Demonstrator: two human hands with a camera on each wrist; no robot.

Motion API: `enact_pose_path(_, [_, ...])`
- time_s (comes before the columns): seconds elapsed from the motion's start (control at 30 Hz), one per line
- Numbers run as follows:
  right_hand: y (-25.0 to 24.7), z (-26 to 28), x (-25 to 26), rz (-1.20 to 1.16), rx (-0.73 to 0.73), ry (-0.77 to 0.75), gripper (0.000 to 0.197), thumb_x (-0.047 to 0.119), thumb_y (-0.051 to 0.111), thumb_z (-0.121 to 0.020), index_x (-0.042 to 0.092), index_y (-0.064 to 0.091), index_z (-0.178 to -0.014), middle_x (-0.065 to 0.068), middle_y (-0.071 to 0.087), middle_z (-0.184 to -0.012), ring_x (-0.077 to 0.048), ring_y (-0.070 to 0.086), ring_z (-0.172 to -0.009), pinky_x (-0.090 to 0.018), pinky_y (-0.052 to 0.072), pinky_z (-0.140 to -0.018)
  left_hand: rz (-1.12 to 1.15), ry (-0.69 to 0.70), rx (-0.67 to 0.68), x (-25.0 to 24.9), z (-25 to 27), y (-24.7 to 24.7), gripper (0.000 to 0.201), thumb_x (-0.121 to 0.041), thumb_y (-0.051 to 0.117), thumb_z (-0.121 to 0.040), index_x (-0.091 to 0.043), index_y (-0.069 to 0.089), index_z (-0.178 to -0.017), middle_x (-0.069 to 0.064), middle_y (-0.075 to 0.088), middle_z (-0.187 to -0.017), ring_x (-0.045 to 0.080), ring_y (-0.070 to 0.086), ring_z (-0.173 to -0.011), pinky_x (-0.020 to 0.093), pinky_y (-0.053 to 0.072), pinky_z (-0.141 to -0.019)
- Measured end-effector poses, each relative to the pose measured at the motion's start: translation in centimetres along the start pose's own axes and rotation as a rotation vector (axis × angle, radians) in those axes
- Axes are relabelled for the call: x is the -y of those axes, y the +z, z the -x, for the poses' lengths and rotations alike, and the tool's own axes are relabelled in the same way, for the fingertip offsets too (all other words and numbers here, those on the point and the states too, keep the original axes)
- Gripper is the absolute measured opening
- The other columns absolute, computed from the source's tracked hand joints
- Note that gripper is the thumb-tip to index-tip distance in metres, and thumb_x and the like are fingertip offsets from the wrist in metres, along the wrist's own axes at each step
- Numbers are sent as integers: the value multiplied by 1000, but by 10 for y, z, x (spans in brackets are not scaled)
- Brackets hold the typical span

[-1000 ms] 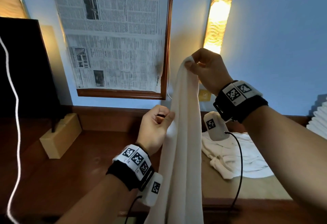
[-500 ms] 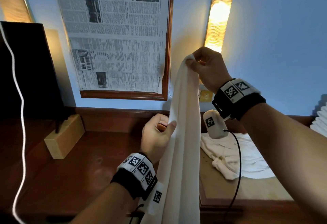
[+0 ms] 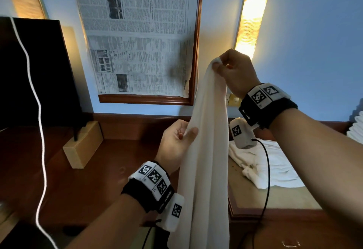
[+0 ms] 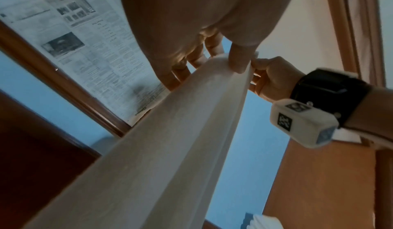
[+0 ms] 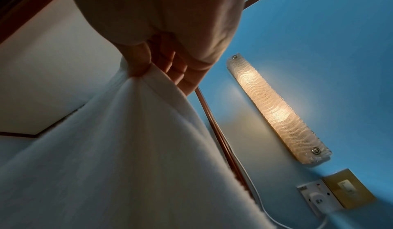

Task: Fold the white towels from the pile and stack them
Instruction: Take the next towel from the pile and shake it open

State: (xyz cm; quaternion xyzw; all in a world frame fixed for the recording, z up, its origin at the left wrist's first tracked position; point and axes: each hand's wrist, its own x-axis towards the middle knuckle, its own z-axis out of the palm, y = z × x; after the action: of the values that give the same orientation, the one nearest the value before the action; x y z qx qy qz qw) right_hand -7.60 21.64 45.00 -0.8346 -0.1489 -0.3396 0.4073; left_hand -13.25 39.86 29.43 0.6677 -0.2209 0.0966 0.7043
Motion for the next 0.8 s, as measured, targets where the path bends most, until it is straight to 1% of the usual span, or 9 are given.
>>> enact_pose_path(0.07, [8,4,8,6,3,6,8,23,63,-94,16,58,-96,2,59,-93,-19,58,-90,-30,48,-80,-77,-27,32,0,7,-3,24,-45,67,-90,-22,65,-97,-5,72,-92,11,71,-81,33,60,-72])
enact_pose_path(0.13, [14,7,15,14,10,15,8,23,63,-94,17,58,-96,2,59,-94,-18,58,-90,-31,49,-81,-130,-46,71,2,15,-2,22,-43,63,-94,-24,68,-104,-5,69,-103,14,69,-91,41,61,-81])
enact_pose_path(0.23, [23,14,25,33,11,12,7,21,63,-95,17,57,-95,3,57,-92,-18,56,-86,-29,46,-79,-205,-57,97,11,22,-7,8,-41,67,-92,-38,68,-99,-9,63,-108,14,67,-96,43,60,-85])
enact_pose_path(0.3, [27,18,31,39,5,5,7,20,63,-95,17,56,-95,1,57,-93,-18,55,-86,-29,45,-78,-230,-85,104,15,25,-11,8,-39,70,-90,-44,65,-94,-8,61,-111,14,68,-96,42,60,-86])
enact_pose_path(0.4, [32,22,38,42,-2,0,7,21,63,-95,16,57,-96,1,57,-93,-17,56,-87,-29,46,-79,-268,-130,84,18,29,-19,14,-33,73,-90,-35,65,-101,-7,58,-114,9,64,-98,38,57,-92])
enact_pose_path(0.5, [35,25,45,35,-10,3,7,21,63,-95,16,58,-96,1,58,-92,-17,56,-86,-29,46,-77,-269,-134,78,21,32,-29,21,-41,71,-89,-27,71,-104,-11,63,-116,7,63,-104,40,55,-96])
enact_pose_path(0.57, [37,27,50,58,-16,4,8,22,63,-95,16,58,-96,1,58,-92,-17,57,-85,-29,47,-77,-209,-163,126,20,34,-36,25,-41,69,-89,-25,75,-107,-11,71,-110,9,68,-102,43,57,-94])
enact_pose_path(0.7, [40,32,58,123,-34,-6,8,22,61,-96,15,58,-97,0,58,-92,-17,56,-84,-27,46,-76,-111,-175,208,14,43,-45,16,-26,70,-93,-15,77,-103,-4,75,-104,14,72,-98,41,58,-91])
enact_pose_path(0.8, [45,36,64,144,-53,7,7,23,61,-96,16,58,-97,2,59,-91,-15,57,-85,-26,48,-76,-79,-155,194,10,47,-60,6,-18,72,-91,-13,74,-94,-2,75,-94,14,72,-88,33,60,-81])
